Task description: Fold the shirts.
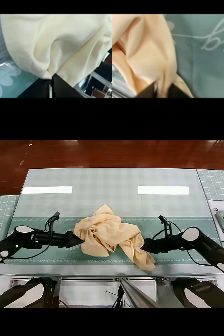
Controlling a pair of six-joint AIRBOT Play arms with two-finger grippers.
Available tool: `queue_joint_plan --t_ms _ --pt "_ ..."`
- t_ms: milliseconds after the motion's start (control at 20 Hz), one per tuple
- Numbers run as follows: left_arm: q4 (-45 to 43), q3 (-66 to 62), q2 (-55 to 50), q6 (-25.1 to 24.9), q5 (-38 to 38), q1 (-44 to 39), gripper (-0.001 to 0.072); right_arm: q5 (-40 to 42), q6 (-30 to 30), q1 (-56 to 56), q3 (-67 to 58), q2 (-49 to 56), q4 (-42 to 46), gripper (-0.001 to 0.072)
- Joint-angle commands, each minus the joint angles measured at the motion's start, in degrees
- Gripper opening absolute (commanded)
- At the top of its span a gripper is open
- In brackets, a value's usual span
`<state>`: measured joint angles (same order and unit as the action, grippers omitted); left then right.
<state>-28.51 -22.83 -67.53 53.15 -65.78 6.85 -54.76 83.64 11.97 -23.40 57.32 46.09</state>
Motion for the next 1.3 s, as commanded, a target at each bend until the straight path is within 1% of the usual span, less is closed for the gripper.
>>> queue_joint_plan --t_ms 0,50,100,200,350,450,650,850,1000,1150,1250 --pt "0.0 -4.6 0.1 0.0 -2.7 0.0 0.0026 6.3 3.5 5.5 -0.9 -0.1 -1.1 0.0055" --pt "0.0 -6.5 0.6 0.0 -3.4 0.0 0.0025 4.4 2.1 5.0 -2.6 -0.5 -0.4 0.0031" --pt "0.0 -9.2 1.7 0.1 -4.0 0.0 0.0025 1.8 1.1 4.2 -5.2 -1.5 1.9 0.003" --pt "-0.1 -15.9 5.3 1.8 -4.2 0.3 0.0025 -3.8 1.5 1.6 -12.4 -4.9 11.3 0.003" --pt "-0.2 -28.5 10.5 5.3 -4.4 4.0 0.0025 -9.0 5.9 -4.2 -25.0 -10.5 28.7 0.003" --pt "-0.2 -37.0 13.0 7.6 -4.4 8.2 0.0025 -9.8 6.2 -8.0 -32.5 -13.2 33.6 0.0029" --pt "-0.2 -50.8 16.4 10.1 -4.4 13.6 0.0025 -9.4 6.0 -12.1 -43.6 -14.6 34.0 0.0029" --pt "0.1 -62.0 19.0 10.7 -4.4 13.1 0.0025 -7.3 5.9 -12.2 -53.8 -14.6 31.9 0.0029" --pt "0.1 -69.0 21.6 11.3 -4.4 13.1 0.0026 -6.4 5.9 -12.2 -64.0 -14.6 30.2 0.0029" --pt "0.0 -71.9 25.4 11.9 -4.4 13.1 0.0025 -7.6 5.9 -12.2 -73.4 -14.6 28.8 0.003" --pt "-0.9 -71.9 27.3 15.3 -6.6 13.1 0.0025 -12.1 6.0 -12.2 -76.7 -14.6 28.2 0.0029"
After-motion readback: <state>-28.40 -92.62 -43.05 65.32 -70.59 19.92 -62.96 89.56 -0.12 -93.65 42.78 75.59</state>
